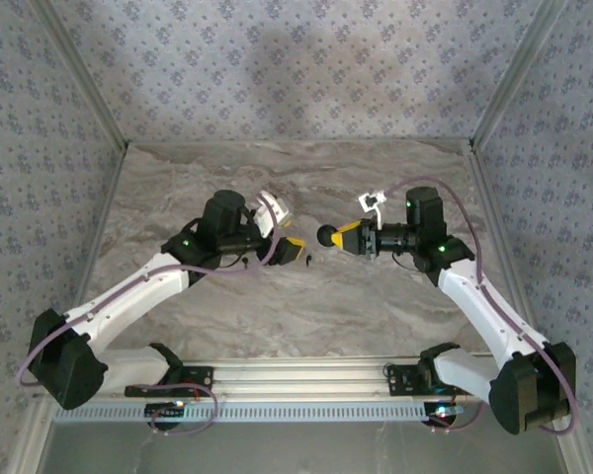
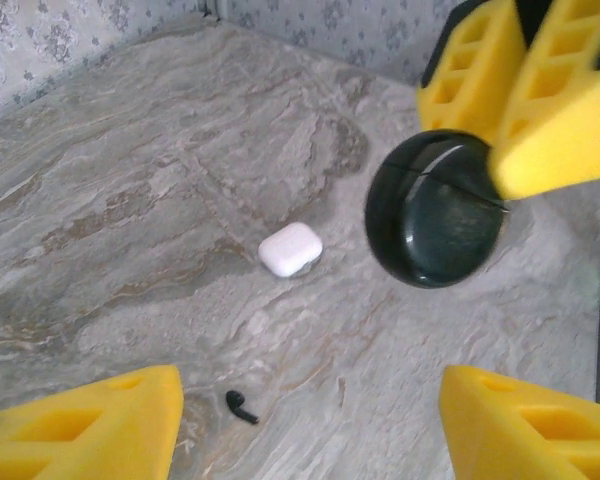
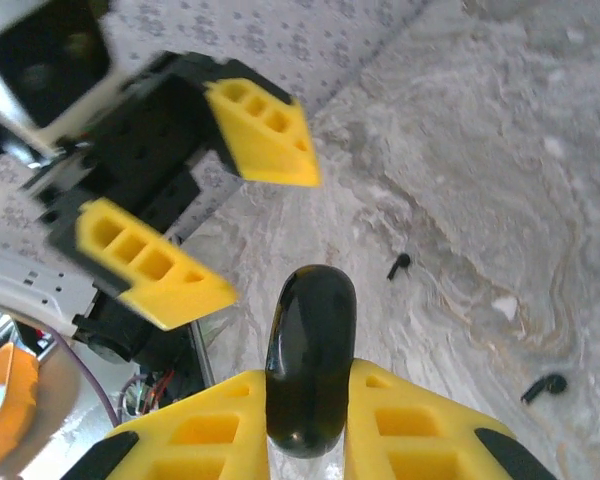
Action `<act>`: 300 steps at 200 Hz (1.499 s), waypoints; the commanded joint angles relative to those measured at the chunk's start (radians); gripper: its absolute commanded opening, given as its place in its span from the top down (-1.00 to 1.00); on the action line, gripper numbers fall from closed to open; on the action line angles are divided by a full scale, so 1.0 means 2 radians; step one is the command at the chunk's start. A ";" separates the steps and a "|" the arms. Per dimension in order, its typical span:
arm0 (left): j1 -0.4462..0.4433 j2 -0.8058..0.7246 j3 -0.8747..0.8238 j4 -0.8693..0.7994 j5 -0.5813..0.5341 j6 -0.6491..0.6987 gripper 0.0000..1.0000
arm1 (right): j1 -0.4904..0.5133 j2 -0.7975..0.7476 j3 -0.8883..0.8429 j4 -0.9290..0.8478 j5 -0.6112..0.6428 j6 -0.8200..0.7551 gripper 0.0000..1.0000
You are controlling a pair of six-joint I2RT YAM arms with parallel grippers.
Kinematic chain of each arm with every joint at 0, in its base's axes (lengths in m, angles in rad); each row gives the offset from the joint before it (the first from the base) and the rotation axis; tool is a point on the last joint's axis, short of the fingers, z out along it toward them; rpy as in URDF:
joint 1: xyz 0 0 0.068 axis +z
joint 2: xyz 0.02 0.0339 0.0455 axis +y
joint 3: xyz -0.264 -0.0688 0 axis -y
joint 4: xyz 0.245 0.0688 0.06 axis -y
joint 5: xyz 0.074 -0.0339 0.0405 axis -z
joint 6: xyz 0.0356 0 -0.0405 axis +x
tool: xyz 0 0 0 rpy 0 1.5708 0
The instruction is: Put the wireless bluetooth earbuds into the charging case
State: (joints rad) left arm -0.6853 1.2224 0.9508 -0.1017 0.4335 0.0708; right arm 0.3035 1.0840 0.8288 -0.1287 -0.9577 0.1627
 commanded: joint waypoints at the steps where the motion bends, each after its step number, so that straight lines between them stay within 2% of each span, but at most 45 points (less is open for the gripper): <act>1: 0.012 -0.011 -0.006 0.068 0.078 -0.049 -0.32 | -0.004 -0.021 0.001 0.024 -0.051 -0.073 0.58; 56: 0.012 -0.026 -0.006 0.058 0.195 0.065 -0.23 | 0.003 -0.035 0.035 -0.056 -0.105 -0.243 0.58; 74: 0.008 -0.022 0.011 0.007 0.214 0.119 -0.21 | 0.013 -0.027 0.058 -0.110 -0.102 -0.303 0.61; 104: -0.003 -0.013 0.047 -0.091 0.209 0.208 -0.19 | 0.034 -0.011 0.091 -0.176 -0.073 -0.355 0.61; 213: -0.021 0.000 0.072 -0.149 0.168 0.254 -0.04 | 0.101 0.040 0.172 -0.295 0.048 -0.385 0.64; 276: -0.029 0.007 0.077 -0.160 0.143 0.263 0.08 | 0.118 0.058 0.201 -0.315 0.059 -0.392 0.64; 300: -0.029 0.009 0.078 -0.158 0.141 0.262 0.20 | 0.122 0.061 0.203 -0.317 0.061 -0.392 0.64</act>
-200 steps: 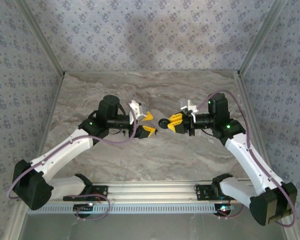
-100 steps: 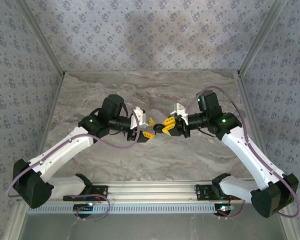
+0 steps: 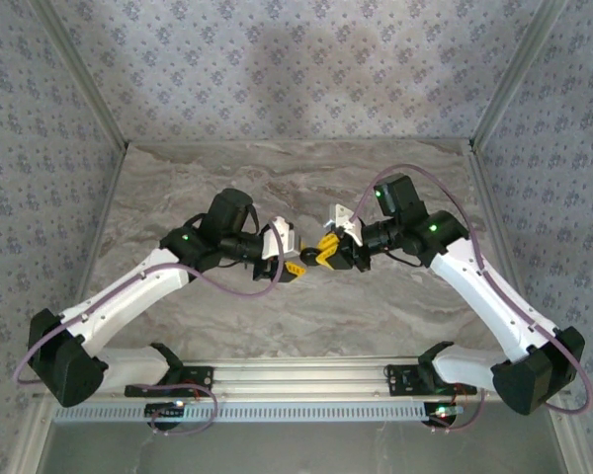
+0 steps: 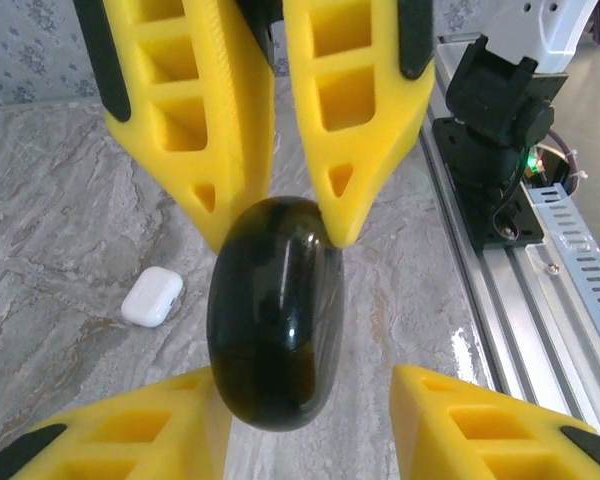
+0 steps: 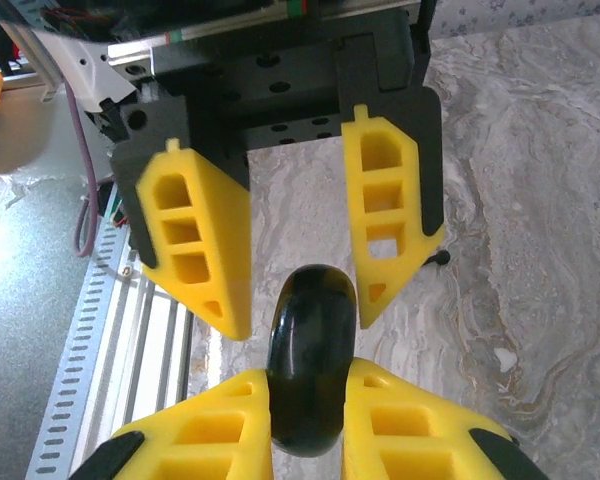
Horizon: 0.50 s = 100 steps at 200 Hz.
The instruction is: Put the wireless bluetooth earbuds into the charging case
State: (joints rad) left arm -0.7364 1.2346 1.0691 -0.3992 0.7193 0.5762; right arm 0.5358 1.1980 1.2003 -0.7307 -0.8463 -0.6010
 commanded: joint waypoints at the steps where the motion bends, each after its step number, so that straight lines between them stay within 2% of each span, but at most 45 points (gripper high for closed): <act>1: -0.004 0.003 0.019 -0.010 -0.002 0.008 0.21 | 0.006 0.004 0.017 -0.016 0.006 -0.010 0.64; 66: -0.007 0.004 0.021 -0.006 0.002 0.003 0.28 | 0.012 0.010 0.020 -0.017 0.014 -0.009 0.64; 100: -0.009 0.006 0.022 -0.009 0.002 0.002 0.49 | 0.014 0.014 0.020 -0.014 0.017 -0.008 0.64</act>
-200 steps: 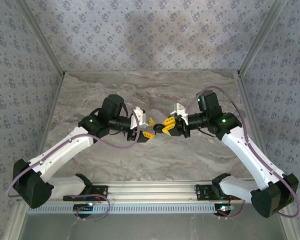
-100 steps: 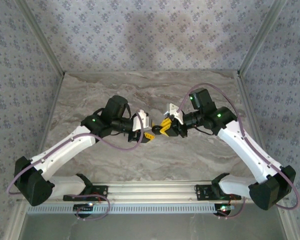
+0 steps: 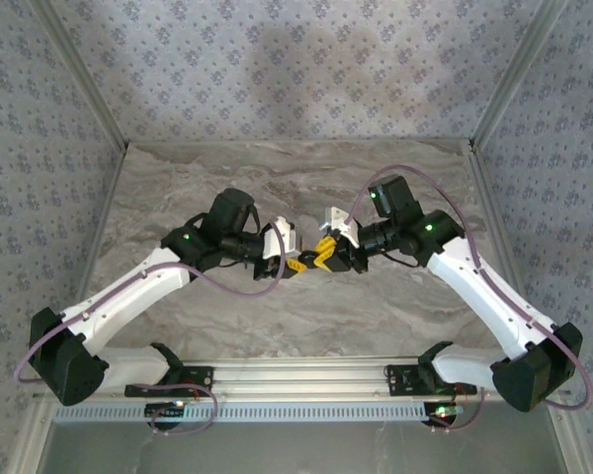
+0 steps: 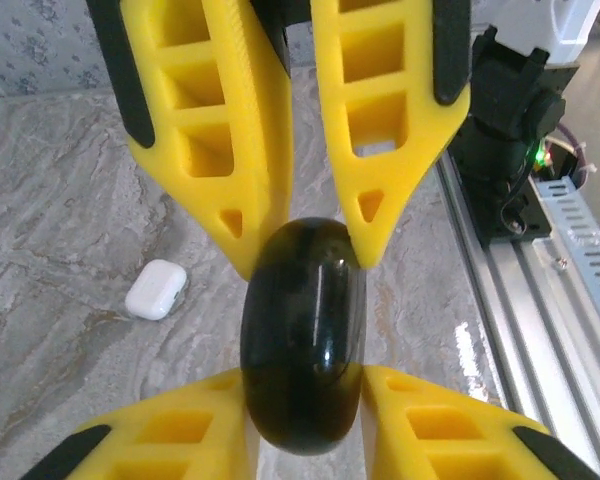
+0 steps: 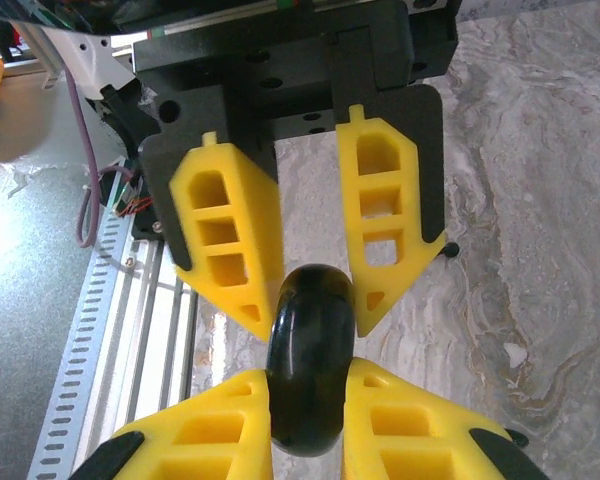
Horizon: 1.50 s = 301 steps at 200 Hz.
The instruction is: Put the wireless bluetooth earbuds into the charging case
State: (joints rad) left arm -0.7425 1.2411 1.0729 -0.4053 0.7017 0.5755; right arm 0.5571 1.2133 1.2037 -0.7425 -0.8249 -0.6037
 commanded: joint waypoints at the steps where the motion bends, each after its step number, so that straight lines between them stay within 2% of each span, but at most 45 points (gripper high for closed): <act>1: -0.006 0.003 0.020 -0.006 0.011 0.002 0.49 | 0.004 0.007 0.019 -0.008 0.007 -0.007 0.64; 30: -0.006 0.000 0.021 -0.011 0.009 0.003 0.62 | 0.005 0.007 0.017 -0.004 0.010 -0.002 0.62; 52: -0.006 -0.003 0.019 -0.014 0.007 0.004 0.63 | 0.003 0.002 0.011 0.010 0.024 0.023 0.25; 64: -0.006 -0.006 0.017 -0.014 0.008 0.003 0.64 | 0.000 -0.003 0.006 0.021 0.035 0.033 0.19; 175: -0.003 -0.020 -0.003 0.012 0.023 -0.013 0.67 | -0.060 -0.014 -0.033 0.095 0.094 0.118 0.16; 195: 0.009 -0.026 -0.027 0.054 0.025 -0.045 0.67 | -0.077 -0.021 -0.040 0.114 0.074 0.151 0.10; 215: 0.034 -0.033 -0.059 0.114 0.031 -0.094 0.67 | -0.089 -0.025 -0.043 0.125 0.083 0.197 0.10; 258: 0.073 -0.047 -0.127 0.223 0.002 -0.205 0.70 | -0.091 0.009 -0.029 0.074 0.204 0.364 0.13; 286: 0.093 -0.060 -0.175 0.286 -0.032 -0.271 0.71 | -0.078 0.060 -0.010 0.011 0.233 0.454 0.14; 301: 0.100 -0.065 -0.190 0.290 -0.062 -0.289 0.74 | -0.060 0.093 0.014 -0.021 0.260 0.481 0.13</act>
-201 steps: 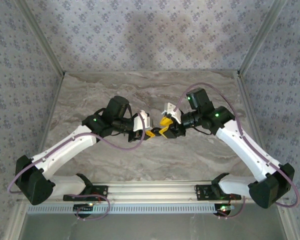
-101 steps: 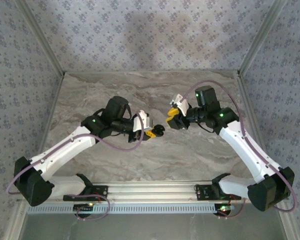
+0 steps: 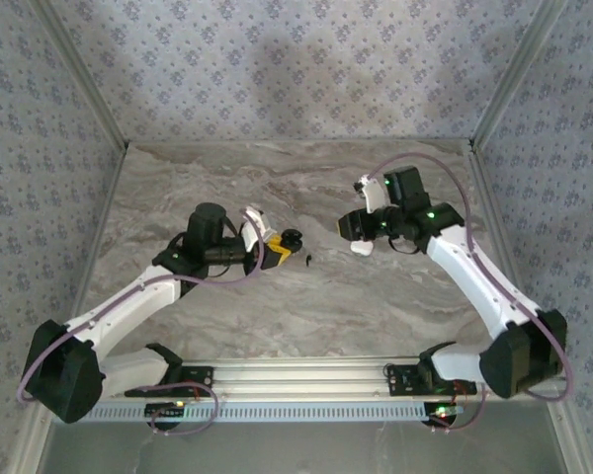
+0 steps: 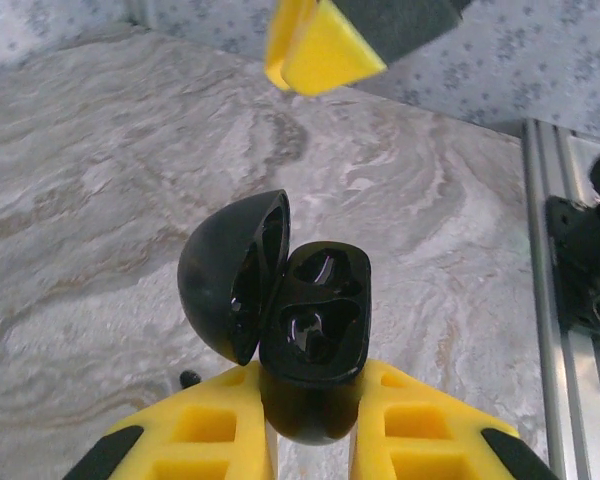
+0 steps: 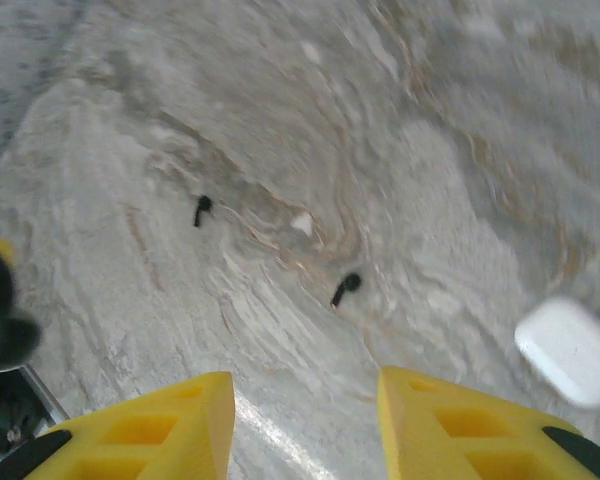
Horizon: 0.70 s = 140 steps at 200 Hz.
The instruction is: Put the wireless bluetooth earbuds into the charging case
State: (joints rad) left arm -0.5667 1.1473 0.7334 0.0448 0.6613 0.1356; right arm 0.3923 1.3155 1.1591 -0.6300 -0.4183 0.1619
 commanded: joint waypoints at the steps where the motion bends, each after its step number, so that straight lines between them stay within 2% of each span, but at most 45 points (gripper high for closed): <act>1: 0.012 -0.018 -0.021 0.064 -0.044 -0.069 0.74 | 0.024 0.044 0.038 -0.079 0.059 0.100 0.13; 24: 0.014 -0.017 -0.033 0.063 -0.069 -0.093 0.76 | 0.047 0.100 0.065 -0.117 0.087 0.126 0.12; 73: 0.029 -0.027 -0.071 0.089 -0.103 -0.116 0.77 | 0.077 0.229 0.128 -0.141 0.087 0.164 0.18; 107: 0.044 -0.030 -0.079 0.084 -0.104 -0.128 0.77 | 0.100 0.325 0.201 -0.171 0.096 0.166 0.19; 140: 0.055 -0.041 -0.084 0.072 -0.103 -0.127 0.77 | 0.114 0.385 0.257 -0.197 0.106 0.161 0.20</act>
State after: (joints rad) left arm -0.4706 1.0996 0.5713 0.1791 0.4557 -0.1047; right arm 0.6033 2.0281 1.5959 -0.9348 -0.2363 0.4652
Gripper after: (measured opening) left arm 0.177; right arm 0.401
